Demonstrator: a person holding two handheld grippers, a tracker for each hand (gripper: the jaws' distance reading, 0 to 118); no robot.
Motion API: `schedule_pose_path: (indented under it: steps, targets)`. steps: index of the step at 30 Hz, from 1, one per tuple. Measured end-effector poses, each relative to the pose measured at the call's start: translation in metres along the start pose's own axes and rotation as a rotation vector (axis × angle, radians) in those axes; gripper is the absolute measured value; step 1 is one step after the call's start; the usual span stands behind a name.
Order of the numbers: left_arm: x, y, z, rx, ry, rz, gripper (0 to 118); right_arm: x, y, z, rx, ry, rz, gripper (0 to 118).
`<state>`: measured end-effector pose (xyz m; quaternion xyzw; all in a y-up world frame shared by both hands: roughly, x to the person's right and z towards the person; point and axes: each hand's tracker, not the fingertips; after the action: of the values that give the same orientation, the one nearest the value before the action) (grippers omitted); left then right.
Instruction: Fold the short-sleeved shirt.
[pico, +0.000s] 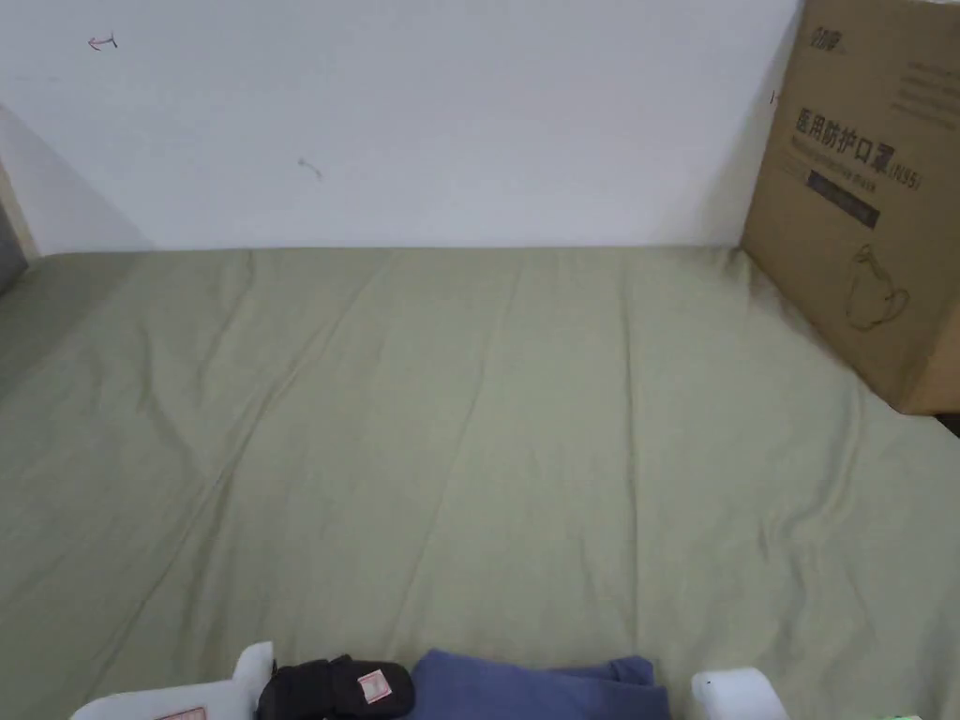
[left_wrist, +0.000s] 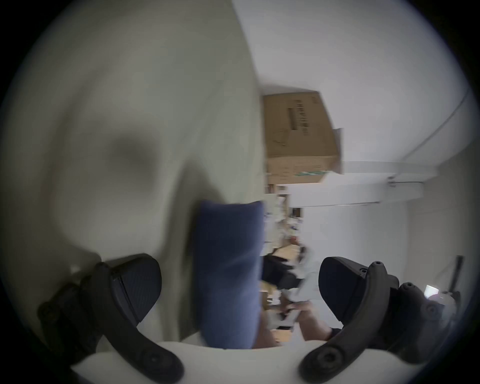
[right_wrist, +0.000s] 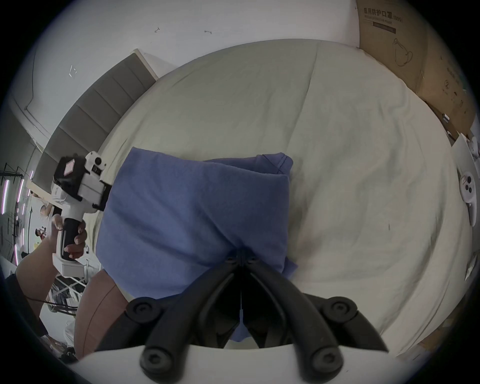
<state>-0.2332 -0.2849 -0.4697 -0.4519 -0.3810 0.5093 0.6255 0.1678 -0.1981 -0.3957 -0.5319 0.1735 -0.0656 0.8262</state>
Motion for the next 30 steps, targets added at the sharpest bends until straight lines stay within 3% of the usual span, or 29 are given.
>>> schedule_pose_path:
  steps: [4,6,7,8,9,10,11,13,17,20,26,30]
  targets:
    - [-0.006,-0.01,-0.051,-0.079,-0.107,0.12,118,0.001,-0.004,0.0,0.015,0.007,-0.023,0]
    - [-0.007,-0.009,-0.061,-0.12,-0.076,-0.031,113,0.003,-0.004,0.0,0.02,0.016,-0.038,0]
    - [-0.005,-0.01,-0.065,-0.124,-0.019,-0.079,100,0.004,-0.004,0.0,0.02,0.017,-0.043,0]
    - [-0.007,-0.01,-0.066,-0.111,0.127,-0.125,65,0.004,-0.005,0.001,0.021,0.021,-0.05,0]
    - [-0.009,-0.017,-0.069,-0.112,0.304,-0.163,21,0.005,-0.005,0.001,0.022,0.024,-0.056,0]
    - [-0.014,-0.021,-0.063,-0.102,0.304,-0.14,21,0.006,-0.005,0.001,0.024,0.043,-0.067,0]
    - [0.0,-0.022,-0.062,-0.054,0.139,-0.078,21,0.005,-0.005,0.002,0.022,0.024,-0.07,0]
    - [0.018,-0.021,-0.057,-0.081,0.25,-0.132,21,0.001,-0.006,0.01,0.036,0.022,-0.076,0]
    - [0.06,-0.022,-0.014,-0.054,0.257,-0.237,21,-0.013,-0.012,0.043,0.149,0.007,-0.026,0]
    - [0.086,-0.007,0.05,-0.036,0.422,-0.274,21,-0.023,-0.019,0.073,0.175,0.002,-0.012,0]
    - [0.123,0.038,0.177,0.018,0.883,-0.39,21,-0.033,-0.04,0.109,0.211,-0.001,-0.017,0]
    - [0.128,0.069,0.234,0.031,1.083,-0.332,25,-0.036,-0.044,0.113,0.181,-0.035,-0.006,0]
